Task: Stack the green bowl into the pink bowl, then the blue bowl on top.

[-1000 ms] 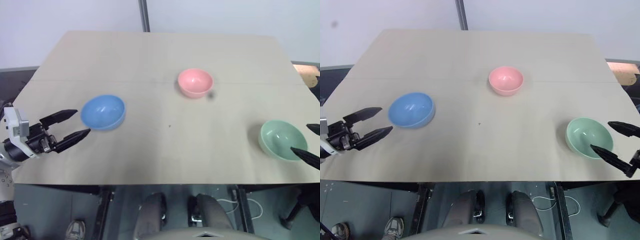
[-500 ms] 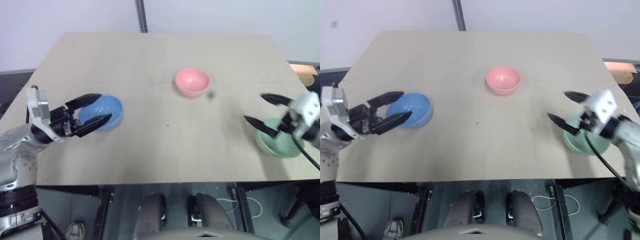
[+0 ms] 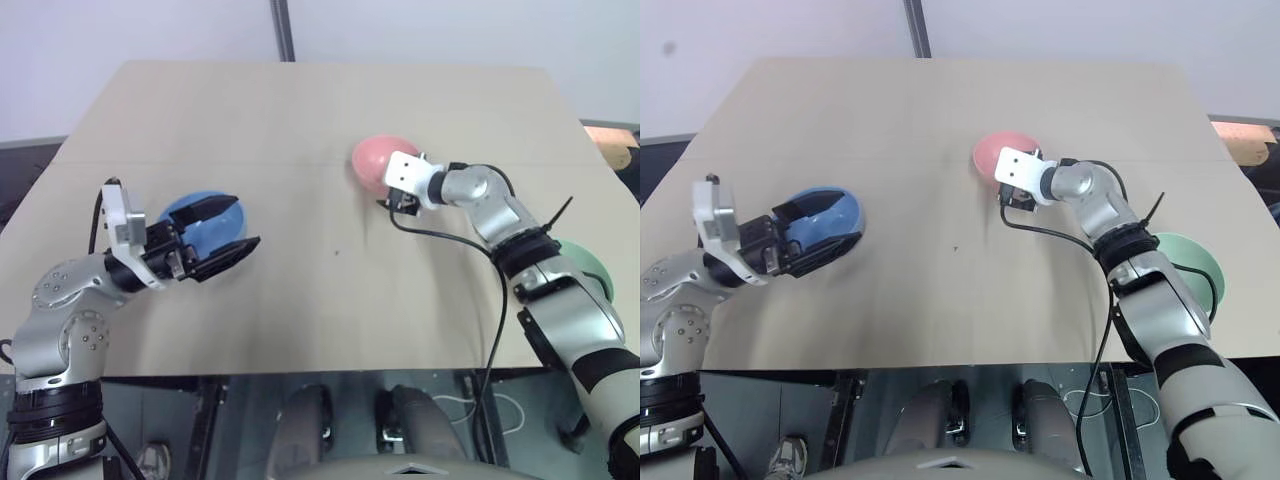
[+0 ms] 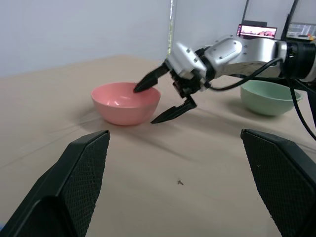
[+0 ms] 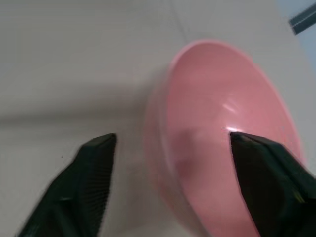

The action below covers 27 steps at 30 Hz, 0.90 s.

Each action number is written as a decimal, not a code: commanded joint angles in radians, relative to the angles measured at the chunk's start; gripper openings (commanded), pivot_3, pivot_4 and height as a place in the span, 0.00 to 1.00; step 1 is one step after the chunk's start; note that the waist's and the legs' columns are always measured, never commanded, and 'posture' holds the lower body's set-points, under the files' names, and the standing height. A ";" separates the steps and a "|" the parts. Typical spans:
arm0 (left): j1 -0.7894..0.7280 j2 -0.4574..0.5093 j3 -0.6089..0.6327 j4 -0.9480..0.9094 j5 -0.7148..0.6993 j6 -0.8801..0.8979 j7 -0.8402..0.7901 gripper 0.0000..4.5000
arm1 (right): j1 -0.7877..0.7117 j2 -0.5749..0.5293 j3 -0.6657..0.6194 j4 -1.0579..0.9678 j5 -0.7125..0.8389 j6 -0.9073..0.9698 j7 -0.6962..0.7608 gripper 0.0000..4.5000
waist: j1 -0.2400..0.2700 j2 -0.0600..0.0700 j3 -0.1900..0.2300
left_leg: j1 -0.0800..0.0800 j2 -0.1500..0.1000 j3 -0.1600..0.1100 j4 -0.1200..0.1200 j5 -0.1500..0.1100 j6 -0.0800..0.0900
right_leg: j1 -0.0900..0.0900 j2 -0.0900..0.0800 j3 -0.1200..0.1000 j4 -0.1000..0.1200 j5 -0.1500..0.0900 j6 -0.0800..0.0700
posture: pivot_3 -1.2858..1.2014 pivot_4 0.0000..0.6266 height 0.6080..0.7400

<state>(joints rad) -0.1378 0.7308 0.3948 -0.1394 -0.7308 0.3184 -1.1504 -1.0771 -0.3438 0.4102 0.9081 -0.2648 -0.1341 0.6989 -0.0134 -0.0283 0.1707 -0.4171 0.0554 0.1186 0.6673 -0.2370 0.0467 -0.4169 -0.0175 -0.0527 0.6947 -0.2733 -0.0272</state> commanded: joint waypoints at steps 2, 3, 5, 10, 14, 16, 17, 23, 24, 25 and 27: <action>0.027 0.006 0.056 -0.071 -0.024 -0.009 0.034 1.00 | -0.080 0.013 0.011 0.137 -0.060 -0.121 -0.053 0.47 | -0.004 0.000 0.000 | 0.001 0.000 0.000 0.001 0.000 0.000 | 0.000 0.000 0.000 0.001 0.000 0.000 | 0.52 0.24 1.00; 0.035 0.006 0.060 -0.077 -0.026 -0.010 0.037 1.00 | -0.088 0.016 0.011 0.155 -0.067 -0.136 -0.055 0.36 | -0.006 0.000 0.000 | 0.001 0.000 0.000 0.000 0.000 0.000 | 0.000 0.000 0.000 0.001 0.000 0.000 | 0.52 0.24 1.00; 0.054 0.003 0.067 -0.090 -0.029 -0.011 0.044 1.00 | -0.100 0.025 0.009 0.176 -0.075 -0.169 -0.049 0.14 | -0.009 0.000 0.000 | 0.002 0.000 0.000 0.001 0.000 0.000 | 0.000 0.000 0.000 0.003 0.000 0.000 | 0.52 0.24 1.00; 0.068 0.000 0.070 -0.090 -0.031 -0.017 0.056 1.00 | -0.109 0.024 -0.003 0.147 -0.090 -0.245 -0.046 0.02 | -0.022 0.001 0.000 | 0.002 0.001 0.000 0.000 0.000 -0.001 | 0.001 0.000 0.000 0.003 0.000 0.000 | 0.52 0.24 1.00; 0.070 0.002 0.079 -0.056 -0.028 -0.025 0.048 1.00 | -0.034 0.007 -0.053 -0.098 0.054 -0.188 0.179 0.02 | -0.024 0.001 0.001 | 0.001 0.001 -0.001 0.000 0.000 -0.001 | 0.001 0.000 0.000 0.003 0.000 0.000 | 0.52 0.24 1.00; 0.077 0.014 0.098 -0.008 -0.022 -0.041 0.022 1.00 | 0.065 -0.029 -0.033 -0.343 0.127 -0.085 0.323 0.02 | -0.023 0.001 0.001 | 0.002 0.001 -0.001 0.000 0.000 -0.001 | 0.001 0.000 0.000 0.002 0.000 0.000 | 0.52 0.24 1.00; 0.076 0.026 0.110 0.031 -0.012 -0.055 0.005 1.00 | 0.128 -0.059 -0.009 -0.491 0.143 -0.029 0.386 0.02 | -0.023 0.001 0.000 | 0.002 0.001 -0.001 -0.001 0.000 -0.001 | 0.001 0.000 -0.001 0.002 0.000 0.000 | 0.52 0.24 1.00; 0.041 0.078 0.137 0.140 -0.023 -0.074 -0.090 1.00 | 0.361 -0.125 0.054 -0.981 0.122 0.347 0.462 0.02 | -0.018 0.001 0.001 | 0.001 0.001 -0.003 -0.001 0.000 -0.001 | 0.001 -0.002 -0.003 0.000 0.000 0.000 | 0.52 0.24 1.00; 0.038 0.079 0.132 0.139 -0.032 -0.068 -0.108 1.00 | 0.382 -0.128 0.066 -0.995 0.100 0.366 0.449 0.15 | -0.018 0.001 0.001 | 0.001 0.001 -0.003 -0.001 0.000 -0.001 | 0.001 -0.002 -0.003 0.001 0.000 0.000 | 0.52 0.24 1.00; 0.037 0.079 0.129 0.138 -0.039 -0.063 -0.121 1.00 | 0.394 -0.131 0.073 -1.004 0.086 0.381 0.440 0.21 | -0.019 0.001 0.001 | 0.002 0.001 -0.003 0.000 0.000 -0.001 | 0.001 -0.002 -0.003 0.001 0.000 0.000 | 0.52 0.24 1.00; 0.035 0.085 0.117 0.125 -0.059 -0.044 -0.159 1.00 | 0.413 -0.131 0.080 -1.014 0.073 0.421 0.424 0.38 | -0.020 0.001 0.000 | 0.002 0.001 -0.003 0.000 0.001 -0.002 | 0.002 -0.002 -0.003 0.001 0.000 0.000 | 0.52 0.24 1.00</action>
<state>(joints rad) -0.0935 0.7980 0.5028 0.0121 -0.7567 0.2711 -1.2756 -0.6703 -0.4669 0.4956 -0.0682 -0.1803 0.2531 1.1412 -0.0338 -0.0273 0.1711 -0.4144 0.0561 0.1153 0.6678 -0.2361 0.0446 -0.4150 -0.0194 -0.0558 0.6964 -0.2733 -0.0273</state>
